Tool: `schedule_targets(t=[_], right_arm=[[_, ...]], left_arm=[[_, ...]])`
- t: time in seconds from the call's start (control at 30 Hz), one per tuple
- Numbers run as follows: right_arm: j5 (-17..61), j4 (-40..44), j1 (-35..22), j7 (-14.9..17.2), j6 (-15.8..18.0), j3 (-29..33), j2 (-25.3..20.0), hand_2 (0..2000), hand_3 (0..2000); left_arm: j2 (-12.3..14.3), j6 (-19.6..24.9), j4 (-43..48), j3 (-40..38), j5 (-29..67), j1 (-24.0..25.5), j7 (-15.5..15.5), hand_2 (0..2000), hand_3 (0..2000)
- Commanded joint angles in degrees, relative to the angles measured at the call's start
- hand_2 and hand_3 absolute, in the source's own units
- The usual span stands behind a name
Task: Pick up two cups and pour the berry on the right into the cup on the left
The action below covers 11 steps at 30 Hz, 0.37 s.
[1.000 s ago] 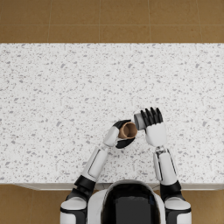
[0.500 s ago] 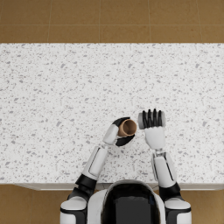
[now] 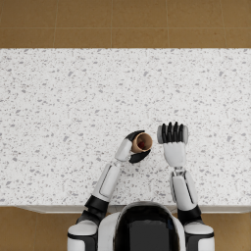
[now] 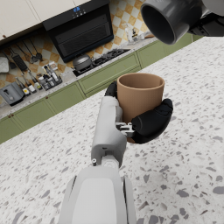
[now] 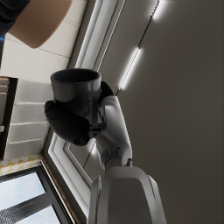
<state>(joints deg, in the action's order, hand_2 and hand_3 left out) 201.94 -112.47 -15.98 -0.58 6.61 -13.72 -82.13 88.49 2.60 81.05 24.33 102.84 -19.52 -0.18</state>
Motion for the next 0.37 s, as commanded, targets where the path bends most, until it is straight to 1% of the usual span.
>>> schedule_targets(t=[0.03, 0.37], right_arm=[[0.0, 0.0, 0.0, 0.0, 0.0, 0.0, 0.0, 2000, 1280], [0.0, 0.0, 0.1, 0.0, 0.0, 0.0, 0.0, 2000, 1280]], left_arm=[[0.0, 0.0, 0.0, 0.0, 0.0, 0.0, 0.0, 2000, 1280], [0.0, 0.1, 0.0, 0.0, 0.0, 0.0, 0.0, 2000, 1280]])
